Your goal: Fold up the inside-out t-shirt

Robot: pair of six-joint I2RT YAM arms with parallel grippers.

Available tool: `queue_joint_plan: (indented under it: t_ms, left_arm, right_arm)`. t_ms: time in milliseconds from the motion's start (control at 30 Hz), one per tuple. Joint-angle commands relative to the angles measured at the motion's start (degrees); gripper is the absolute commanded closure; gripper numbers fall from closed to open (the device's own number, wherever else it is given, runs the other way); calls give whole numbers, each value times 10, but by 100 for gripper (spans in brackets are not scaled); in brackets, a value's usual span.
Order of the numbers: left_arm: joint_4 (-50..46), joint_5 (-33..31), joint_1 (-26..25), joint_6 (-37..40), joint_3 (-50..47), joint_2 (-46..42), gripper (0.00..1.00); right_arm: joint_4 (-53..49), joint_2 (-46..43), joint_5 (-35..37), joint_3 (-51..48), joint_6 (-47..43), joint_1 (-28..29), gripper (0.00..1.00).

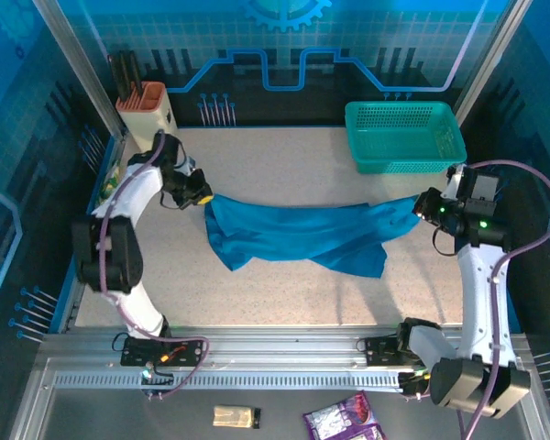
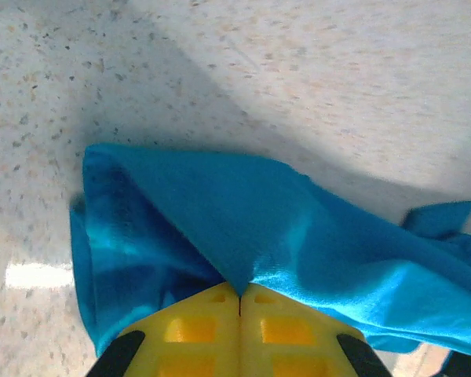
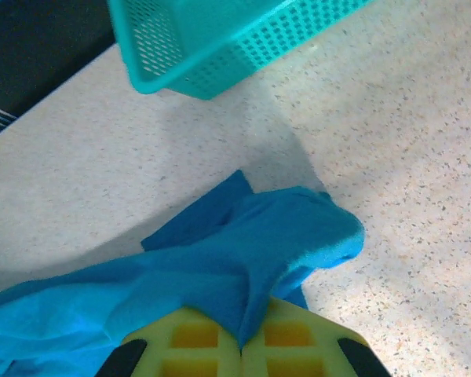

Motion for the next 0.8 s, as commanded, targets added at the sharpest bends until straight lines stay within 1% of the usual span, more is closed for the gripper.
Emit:
queue_joint_plan:
  t_ms: [0, 33, 133, 167, 233, 300, 400, 500, 633, 767]
  left_arm:
    - [7, -25, -7, 19, 65, 47, 95]
    - [12, -27, -10, 18, 75, 60, 93]
    - [24, -37, -16, 15, 94, 73, 83]
    - [27, -37, -18, 13, 95, 70, 76]
    - [30, -41, -21, 11, 90, 53, 67]
    - [28, -56, -25, 14, 75, 31, 62]
    - [19, -74, -31, 13, 32, -6, 60]
    - [24, -74, -42, 0, -32, -35, 60]
    - [62, -51, -61, -35, -120, -70, 60]
    - [101, -49, -74, -63, -177, -90, 60]
  right_arm:
    - [43, 11, -7, -19, -10, -24, 100]
    - [46, 14, -14, -23, -9, -27, 100]
    - [50, 16, -21, -27, -7, -30, 100]
    - [50, 15, -21, -26, -7, -30, 100]
    - [47, 14, -21, -23, -8, -30, 100]
    - [45, 11, -23, -21, -8, -30, 100]
    - [43, 8, -26, -21, -8, -30, 100]
    - [43, 5, -29, -23, -8, -30, 100]
    - [41, 4, -33, -24, -8, -30, 100]
    - [39, 4, -35, -22, -10, -30, 100]
